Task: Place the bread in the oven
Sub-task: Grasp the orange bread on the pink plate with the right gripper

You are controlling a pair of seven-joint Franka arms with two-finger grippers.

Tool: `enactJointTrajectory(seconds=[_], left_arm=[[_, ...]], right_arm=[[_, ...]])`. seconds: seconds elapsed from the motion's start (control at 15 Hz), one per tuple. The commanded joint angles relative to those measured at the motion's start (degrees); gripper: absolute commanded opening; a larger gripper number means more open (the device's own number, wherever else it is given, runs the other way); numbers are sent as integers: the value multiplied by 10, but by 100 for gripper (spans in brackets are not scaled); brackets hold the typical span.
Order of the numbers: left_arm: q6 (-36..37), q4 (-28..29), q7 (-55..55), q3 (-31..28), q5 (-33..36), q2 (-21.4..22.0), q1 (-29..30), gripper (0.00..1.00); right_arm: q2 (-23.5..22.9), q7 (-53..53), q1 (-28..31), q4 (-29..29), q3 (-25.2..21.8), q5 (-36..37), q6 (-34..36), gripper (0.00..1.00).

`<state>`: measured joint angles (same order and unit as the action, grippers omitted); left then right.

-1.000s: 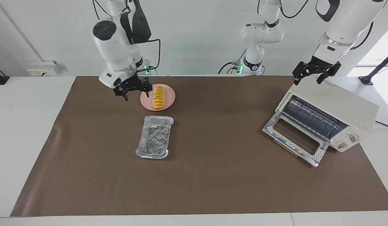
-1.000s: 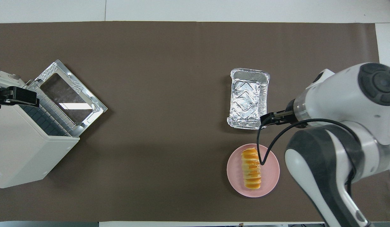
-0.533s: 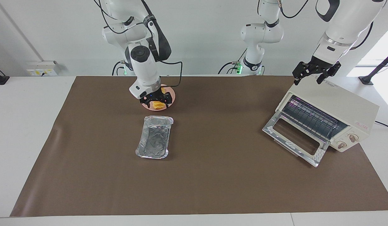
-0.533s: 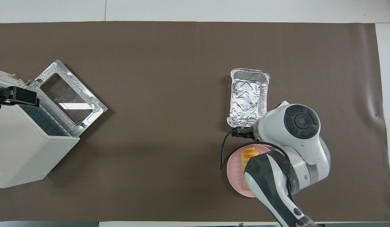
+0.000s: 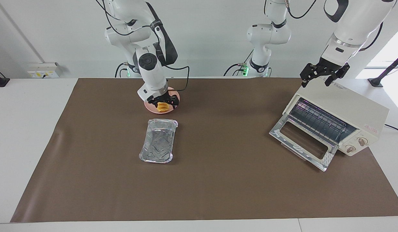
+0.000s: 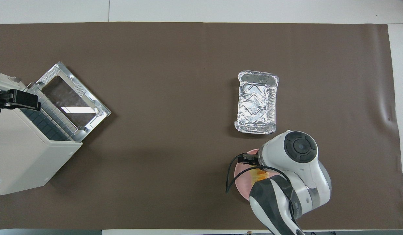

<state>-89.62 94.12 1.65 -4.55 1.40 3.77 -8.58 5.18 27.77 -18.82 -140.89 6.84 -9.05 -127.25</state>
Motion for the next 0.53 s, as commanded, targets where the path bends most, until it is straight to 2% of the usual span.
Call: enactJointTrajectory(seconds=[0.0,0.2,0.27,0.33,0.47], left_arm=[[1,5,-6,1,5,4,3,100],[1,5,-6,1,5,4,3,100],[1,5,-6,1,5,4,3,100],[1,5,-6,1,5,4,3,100],[1,5,-6,1,5,4,3,100]], right_arm=[[32,7,-12,-39,-2,-15,-13,100],[40,5,-13,-56,-2,-16,-14,100],[40,5,-13,-61,-2,-16,-16,94],[44,5,-13,-68,-2,-17,-25,86],[46,6,-13,-73,-2,-17,-29,56]])
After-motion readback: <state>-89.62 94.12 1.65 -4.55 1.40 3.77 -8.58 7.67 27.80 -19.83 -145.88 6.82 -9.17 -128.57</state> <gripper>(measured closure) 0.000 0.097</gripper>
